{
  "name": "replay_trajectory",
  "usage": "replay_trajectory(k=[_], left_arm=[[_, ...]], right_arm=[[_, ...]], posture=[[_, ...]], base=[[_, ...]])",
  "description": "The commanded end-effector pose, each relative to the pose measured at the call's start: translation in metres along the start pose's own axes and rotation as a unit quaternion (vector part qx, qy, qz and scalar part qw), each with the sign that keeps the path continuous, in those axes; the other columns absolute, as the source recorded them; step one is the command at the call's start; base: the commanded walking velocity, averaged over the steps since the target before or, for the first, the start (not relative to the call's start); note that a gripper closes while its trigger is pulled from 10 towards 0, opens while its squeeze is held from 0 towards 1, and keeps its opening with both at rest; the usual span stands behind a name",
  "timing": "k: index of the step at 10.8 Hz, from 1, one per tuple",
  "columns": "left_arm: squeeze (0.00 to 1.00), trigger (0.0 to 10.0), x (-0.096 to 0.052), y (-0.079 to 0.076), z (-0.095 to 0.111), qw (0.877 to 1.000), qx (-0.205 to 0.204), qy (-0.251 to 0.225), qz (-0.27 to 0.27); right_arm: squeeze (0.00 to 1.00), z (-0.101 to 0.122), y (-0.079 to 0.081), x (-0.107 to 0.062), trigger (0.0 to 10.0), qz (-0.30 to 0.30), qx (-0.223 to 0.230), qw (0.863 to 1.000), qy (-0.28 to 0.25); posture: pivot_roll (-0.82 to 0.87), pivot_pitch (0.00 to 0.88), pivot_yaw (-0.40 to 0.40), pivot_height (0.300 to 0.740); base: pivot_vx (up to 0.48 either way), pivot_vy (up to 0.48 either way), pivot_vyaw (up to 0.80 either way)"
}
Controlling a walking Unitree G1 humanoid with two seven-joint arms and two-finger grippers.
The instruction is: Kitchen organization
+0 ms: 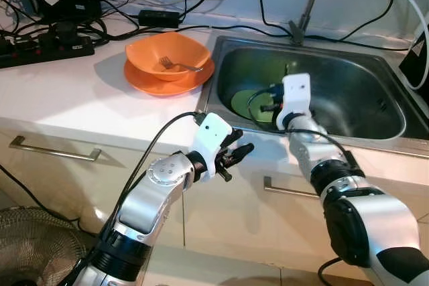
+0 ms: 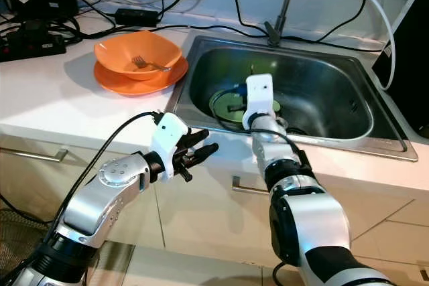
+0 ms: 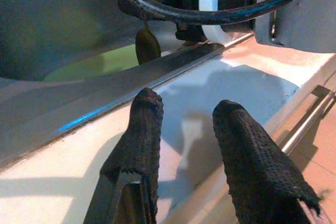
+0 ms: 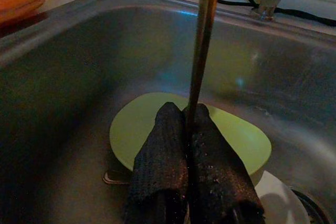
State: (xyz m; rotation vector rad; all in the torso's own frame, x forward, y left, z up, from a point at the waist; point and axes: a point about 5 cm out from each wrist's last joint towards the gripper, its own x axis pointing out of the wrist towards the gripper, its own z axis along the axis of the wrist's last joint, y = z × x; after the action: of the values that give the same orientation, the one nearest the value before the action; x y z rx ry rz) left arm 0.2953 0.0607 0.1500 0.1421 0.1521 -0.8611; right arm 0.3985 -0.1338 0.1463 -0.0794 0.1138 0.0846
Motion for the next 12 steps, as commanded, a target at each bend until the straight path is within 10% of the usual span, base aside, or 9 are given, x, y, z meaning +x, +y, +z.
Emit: replay_trajectory(k=[1, 3, 4, 5, 9, 12], left_arm=[[0.00, 10.0, 0.002, -0.003, 0.006, 1.000, 0.008, -0.002, -0.003], [0.00, 10.0, 0.002, -0.001, 0.005, 1.000, 0.007, 0.003, 0.004], [0.00, 10.0, 0.001, -0.001, 0.005, 1.000, 0.007, 0.003, 0.005], [0.00, 10.0, 0.001, -0.001, 0.005, 1.000, 0.007, 0.003, 0.005], [0.00, 10.0, 0.001, 0.002, 0.007, 1.000, 0.009, 0.000, 0.013], [0.00, 10.0, -0.003, 0.027, 0.042, 0.981, 0.096, -0.095, 0.138]], right_arm=[[0.00, -0.007, -0.002, -0.001, 10.0, -0.002, 0.002, 1.000, 0.015], [0.89, -0.008, -0.001, -0.002, 10.0, 0.002, 0.001, 1.000, 0.017], [0.75, -0.008, 0.000, -0.002, 10.0, 0.003, -0.002, 1.000, 0.017], [0.00, -0.008, 0.000, -0.002, 10.0, 0.003, -0.003, 1.000, 0.016], [0.00, -0.002, -0.001, -0.001, 10.0, 0.001, -0.008, 1.000, 0.003], [0.00, 0.032, -0.001, 0.003, 10.0, 0.002, -0.001, 0.996, -0.085]], posture=[[0.26, 0.019, -0.076, 0.740], [0.26, 0.014, -0.074, 0.740], [0.26, 0.013, -0.073, 0.740], [0.26, 0.013, -0.072, 0.740], [0.26, 0.020, -0.075, 0.740], [0.25, 0.028, -0.074, 0.740]], base=[[0.000, 0.000, 0.00], [0.000, 0.000, 0.00], [0.000, 0.000, 0.00], [0.000, 0.000, 0.00], [0.000, 0.000, 0.00], [0.000, 0.000, 0.00]])
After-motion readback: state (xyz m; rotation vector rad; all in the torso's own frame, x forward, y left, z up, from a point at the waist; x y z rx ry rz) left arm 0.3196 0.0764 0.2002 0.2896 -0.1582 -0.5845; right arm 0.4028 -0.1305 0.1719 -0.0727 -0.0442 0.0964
